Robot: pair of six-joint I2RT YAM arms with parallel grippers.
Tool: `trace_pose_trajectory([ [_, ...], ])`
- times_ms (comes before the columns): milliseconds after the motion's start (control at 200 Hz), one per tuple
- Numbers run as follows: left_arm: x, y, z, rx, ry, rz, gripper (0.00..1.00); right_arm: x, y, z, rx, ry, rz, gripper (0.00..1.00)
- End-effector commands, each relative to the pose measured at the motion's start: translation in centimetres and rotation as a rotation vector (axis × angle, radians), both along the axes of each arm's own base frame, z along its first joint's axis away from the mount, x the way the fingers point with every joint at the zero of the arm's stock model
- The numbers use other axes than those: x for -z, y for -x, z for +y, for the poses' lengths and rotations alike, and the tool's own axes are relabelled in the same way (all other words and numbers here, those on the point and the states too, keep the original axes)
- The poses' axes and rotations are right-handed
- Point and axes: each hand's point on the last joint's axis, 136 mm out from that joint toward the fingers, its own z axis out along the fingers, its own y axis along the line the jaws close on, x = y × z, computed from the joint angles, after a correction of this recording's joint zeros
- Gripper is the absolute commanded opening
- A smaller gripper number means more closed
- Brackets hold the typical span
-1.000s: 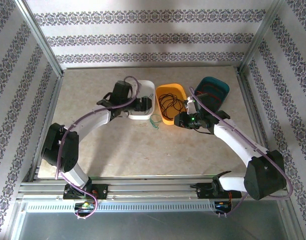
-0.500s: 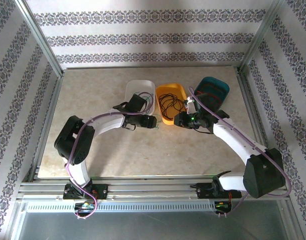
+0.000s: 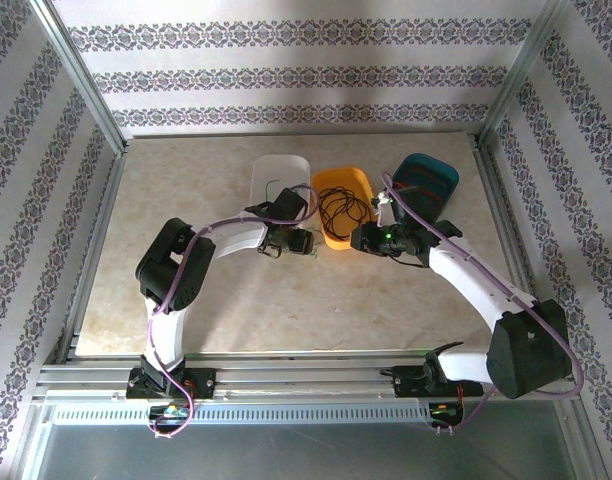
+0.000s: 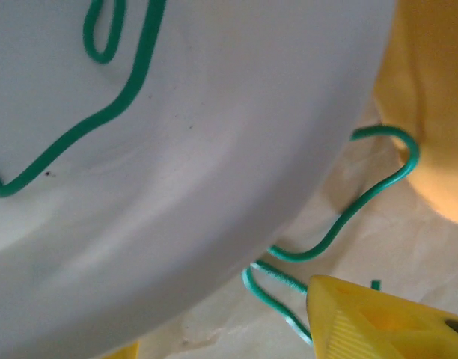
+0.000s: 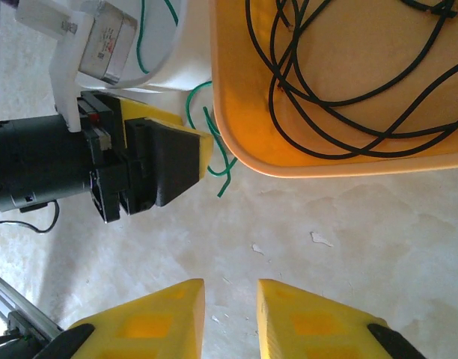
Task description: Untangle the cables
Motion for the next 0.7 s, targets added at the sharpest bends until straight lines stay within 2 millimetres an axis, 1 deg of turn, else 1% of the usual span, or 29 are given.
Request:
trace_pose_trajectory([
  [0,1.0,0.5,-1.2,0.029,-0.041,0.006,0.4,-0.2,0.3,-0.4,0.01,-0.001,-0.012,0.25],
  [75,1.3,0.8,-1.1,0.042,-0.06,0.017,0.19,-0.2,0.4,-0.4,0.011,-0.004,-0.011,0.25],
  [125,1.3,1.0,-1.0,0.054,-0.069,0.016,0.12,-0.3,0.4,-0.3,0.006,-0.007,-0.014,0.25],
  [185,1.2,1.2,-0.7,0.065,-0.08,0.017,0.0,-0.4,0.6,-0.1,-0.011,-0.011,-0.02,0.25],
  [280,0.5,2.2,-0.3,0.101,-0.091,0.03,0.0,-0.8,1.1,0.8,-0.051,-0.029,-0.032,0.25],
  [325,-0.2,2.9,-0.1,0.124,-0.083,0.03,0.0,-1.0,1.3,1.3,-0.075,-0.042,-0.036,0.25],
  [405,-1.7,4.2,0.3,0.151,-0.053,0.025,0.0,-1.4,1.7,2.5,-0.12,-0.072,-0.046,0.26],
  [465,-3.1,5.2,0.4,0.178,-0.011,0.019,0.0,-1.5,1.9,3.5,-0.154,-0.094,-0.048,0.31],
  [525,-4.8,6.1,-0.1,0.216,0.052,0.01,0.0,-1.5,2.0,4.6,-0.186,-0.108,-0.048,0.37],
  [590,-6.4,7.1,-0.8,0.253,0.122,0.009,0.0,-1.2,1.9,5.5,-0.209,-0.11,-0.047,0.42],
  [695,-8.4,7.9,-1.9,0.289,0.206,0.013,0.0,-1.0,1.2,6.5,-0.218,-0.108,-0.047,0.46],
])
